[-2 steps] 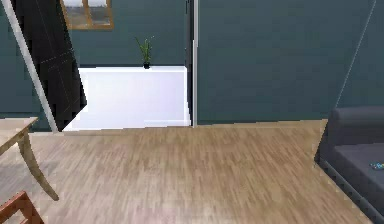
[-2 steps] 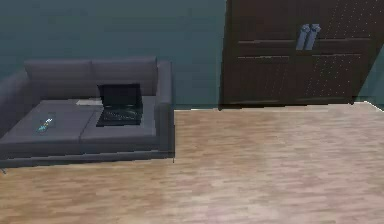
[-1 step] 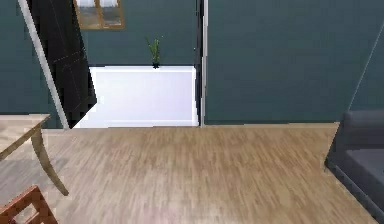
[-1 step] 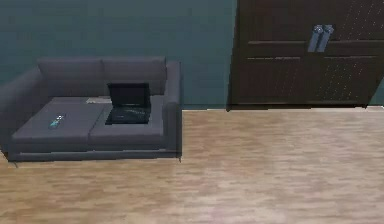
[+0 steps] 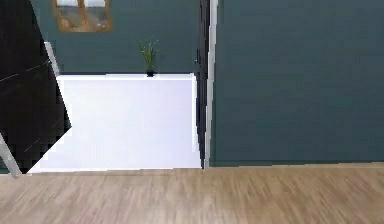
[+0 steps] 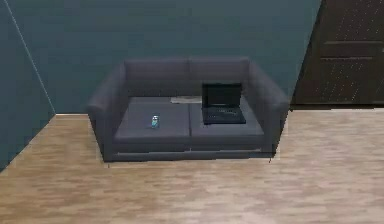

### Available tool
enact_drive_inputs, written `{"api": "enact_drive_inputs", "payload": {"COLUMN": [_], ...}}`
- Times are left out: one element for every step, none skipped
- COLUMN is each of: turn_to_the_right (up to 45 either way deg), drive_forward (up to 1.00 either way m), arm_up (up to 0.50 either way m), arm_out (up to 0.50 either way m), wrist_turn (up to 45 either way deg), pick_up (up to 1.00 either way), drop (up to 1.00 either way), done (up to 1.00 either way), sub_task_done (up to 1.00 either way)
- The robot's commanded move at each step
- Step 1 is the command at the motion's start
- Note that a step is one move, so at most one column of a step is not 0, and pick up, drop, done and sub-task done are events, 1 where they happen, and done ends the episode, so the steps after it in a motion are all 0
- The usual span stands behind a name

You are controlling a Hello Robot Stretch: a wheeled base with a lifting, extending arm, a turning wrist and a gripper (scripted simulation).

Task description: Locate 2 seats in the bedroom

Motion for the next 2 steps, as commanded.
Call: {"api": "enact_drive_inputs", "payload": {"turn_to_the_right": [-24.0,0.0], "drive_forward": [0.0,1.0], "arm_up": [0.0,0.0], "arm_out": [0.0,0.0], "wrist_turn": [0.0,0.0], "pick_up": [0.0,0.0], "drop": [0.0,0.0], "done": [0.0,0.0], "sub_task_done": [0.0,0.0]}}
